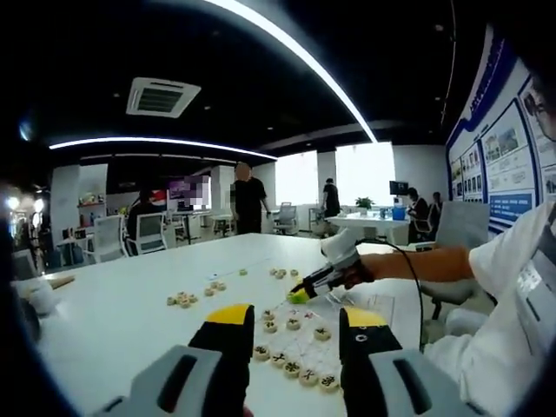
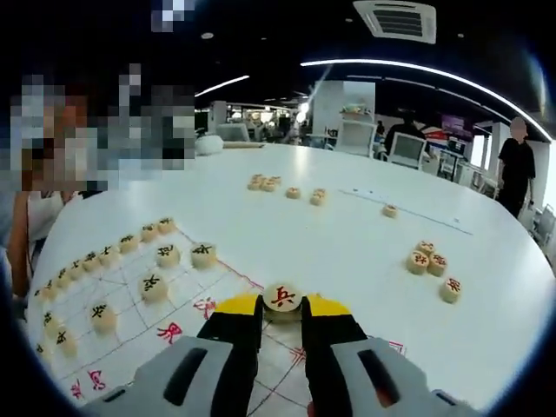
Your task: Pick up the chess pieces one by one and place each piece onto its starting position on the chessboard, setting the pieces on their correct points until all the chess pieces are arranged in the starting layout
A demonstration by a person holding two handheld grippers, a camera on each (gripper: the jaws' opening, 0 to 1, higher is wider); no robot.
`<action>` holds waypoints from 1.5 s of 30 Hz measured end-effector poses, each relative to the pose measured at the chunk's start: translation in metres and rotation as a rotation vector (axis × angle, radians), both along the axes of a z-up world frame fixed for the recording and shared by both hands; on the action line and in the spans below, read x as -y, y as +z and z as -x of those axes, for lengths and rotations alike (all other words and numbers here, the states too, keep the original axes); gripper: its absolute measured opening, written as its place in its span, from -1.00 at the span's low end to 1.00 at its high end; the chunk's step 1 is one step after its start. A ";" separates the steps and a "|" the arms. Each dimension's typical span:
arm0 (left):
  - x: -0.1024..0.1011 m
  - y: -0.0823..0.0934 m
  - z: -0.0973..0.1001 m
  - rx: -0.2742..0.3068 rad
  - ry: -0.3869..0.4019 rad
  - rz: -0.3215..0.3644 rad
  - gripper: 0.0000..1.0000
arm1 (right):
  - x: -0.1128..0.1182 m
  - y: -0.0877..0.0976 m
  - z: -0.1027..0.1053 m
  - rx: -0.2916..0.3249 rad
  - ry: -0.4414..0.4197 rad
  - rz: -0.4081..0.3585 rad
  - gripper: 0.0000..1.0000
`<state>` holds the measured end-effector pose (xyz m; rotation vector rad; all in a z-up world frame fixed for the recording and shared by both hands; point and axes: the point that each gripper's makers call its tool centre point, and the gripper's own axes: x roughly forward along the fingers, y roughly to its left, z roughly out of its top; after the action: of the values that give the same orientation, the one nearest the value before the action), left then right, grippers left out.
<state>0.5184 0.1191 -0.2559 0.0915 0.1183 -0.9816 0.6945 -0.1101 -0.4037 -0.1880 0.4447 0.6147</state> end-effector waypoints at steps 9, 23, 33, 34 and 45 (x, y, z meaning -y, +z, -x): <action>-0.002 -0.002 -0.004 0.002 0.021 -0.012 -0.19 | -0.004 0.007 0.004 -0.001 -0.007 -0.023 -0.25; -0.005 0.003 -0.004 0.008 0.031 0.002 -0.19 | -0.026 0.028 -0.003 0.037 0.005 -0.036 -0.27; -0.019 0.011 -0.004 0.021 0.056 0.027 -0.20 | -0.057 0.041 -0.032 0.094 -0.026 -0.043 -0.32; -0.021 0.012 -0.004 0.024 0.060 0.031 -0.20 | -0.061 0.041 -0.036 0.099 -0.025 -0.035 -0.32; -0.036 0.014 -0.010 0.029 0.095 0.036 -0.22 | -0.097 0.028 -0.097 0.105 -0.041 0.068 -0.28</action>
<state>0.5281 0.1547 -0.2421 0.0668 0.0776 -0.8866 0.7917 -0.0136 -0.3758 -0.2746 0.3672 0.5473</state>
